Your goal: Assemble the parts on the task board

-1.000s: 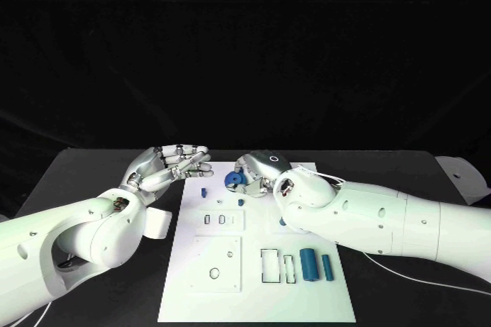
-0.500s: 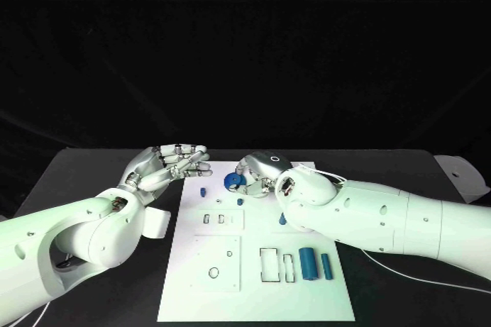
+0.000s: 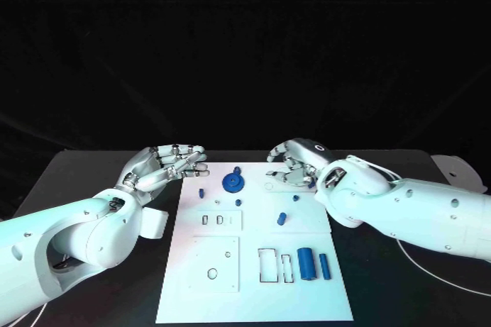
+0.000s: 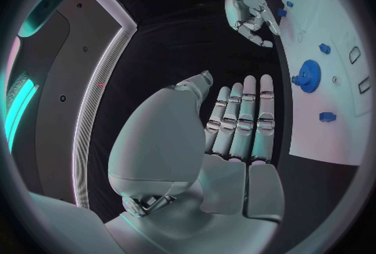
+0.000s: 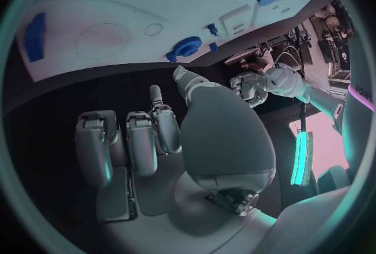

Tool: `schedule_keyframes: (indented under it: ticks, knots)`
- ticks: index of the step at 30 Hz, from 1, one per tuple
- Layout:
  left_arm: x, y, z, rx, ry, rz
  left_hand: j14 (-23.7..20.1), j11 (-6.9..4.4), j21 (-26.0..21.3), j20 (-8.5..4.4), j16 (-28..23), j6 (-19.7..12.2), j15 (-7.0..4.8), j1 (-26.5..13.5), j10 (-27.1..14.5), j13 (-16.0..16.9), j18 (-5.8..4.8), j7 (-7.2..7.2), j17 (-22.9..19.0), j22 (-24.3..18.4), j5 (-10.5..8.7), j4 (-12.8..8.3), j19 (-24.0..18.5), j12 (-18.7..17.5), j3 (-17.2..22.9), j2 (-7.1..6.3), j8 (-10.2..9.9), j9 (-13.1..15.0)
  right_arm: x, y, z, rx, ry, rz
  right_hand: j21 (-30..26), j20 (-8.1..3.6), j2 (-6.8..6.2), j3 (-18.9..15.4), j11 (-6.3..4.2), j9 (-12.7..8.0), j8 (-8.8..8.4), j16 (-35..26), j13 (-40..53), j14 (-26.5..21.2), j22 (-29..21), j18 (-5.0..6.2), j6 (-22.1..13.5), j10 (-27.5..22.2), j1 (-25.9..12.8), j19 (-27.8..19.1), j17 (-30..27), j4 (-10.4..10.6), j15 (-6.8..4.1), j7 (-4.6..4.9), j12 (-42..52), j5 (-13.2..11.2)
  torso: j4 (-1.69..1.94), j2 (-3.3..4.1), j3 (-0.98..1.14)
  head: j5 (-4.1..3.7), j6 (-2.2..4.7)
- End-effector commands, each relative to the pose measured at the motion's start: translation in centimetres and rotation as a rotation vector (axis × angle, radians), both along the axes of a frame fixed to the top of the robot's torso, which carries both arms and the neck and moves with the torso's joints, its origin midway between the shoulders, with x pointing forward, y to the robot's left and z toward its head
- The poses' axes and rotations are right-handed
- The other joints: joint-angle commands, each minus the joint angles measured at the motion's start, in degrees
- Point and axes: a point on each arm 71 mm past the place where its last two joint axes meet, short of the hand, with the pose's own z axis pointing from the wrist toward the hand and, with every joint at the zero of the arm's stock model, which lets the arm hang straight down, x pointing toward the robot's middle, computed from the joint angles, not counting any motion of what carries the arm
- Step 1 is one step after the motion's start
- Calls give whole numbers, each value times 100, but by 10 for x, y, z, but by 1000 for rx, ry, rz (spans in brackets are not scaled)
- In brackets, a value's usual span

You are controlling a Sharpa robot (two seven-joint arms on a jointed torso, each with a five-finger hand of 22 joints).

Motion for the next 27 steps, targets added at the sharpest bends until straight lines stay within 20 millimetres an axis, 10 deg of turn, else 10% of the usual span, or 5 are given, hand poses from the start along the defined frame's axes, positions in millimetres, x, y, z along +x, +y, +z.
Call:
schedule_keyframes:
  ticks: [1, 17, 27]
  knots:
    - [0, -1, 1, -7, -9, -15, -28, 28, 12, 9, -29, -26, -2, -21, 24, 8, 30, 108, 8, -5, -18, 2, 31, -17, 25, -30, -21, -7, -7, -17, 2, 202, 135, 88, 22, -13, -45, 19, -1, -7, -27, 31, 651, 508, 1233, 49, -33, -4, 167, 389, 1111, -105, -41, -13, 16, 64, -57, -38, 18, 5, 3]
    - [4, 0, 0, -7, -10, -16, -31, 26, 12, 9, -31, -23, -2, -16, 29, 9, 30, 103, 11, -7, -18, -5, 32, -19, 31, -34, -21, -6, -7, -112, -12, 196, 213, -21, 70, -17, -219, 5, 31, -45, -150, 101, 614, 556, 1289, 31, -117, -34, 367, 432, 1305, -255, -22, 36, -26, 458, -115, -72, 84, -40, -23]
    - [5, 0, -1, -7, -10, -15, -31, 26, 12, 9, -31, -23, -2, -16, 29, 9, 30, 103, 11, -7, -18, -5, 32, -19, 31, -34, -21, -6, 1, -116, -31, 156, 235, -49, 113, 28, -196, 27, 70, -53, -211, 121, 617, 569, 1334, 17, -195, -34, 473, 466, 1359, -305, 19, 74, -18, 692, -106, -68, 58, -37, -39]
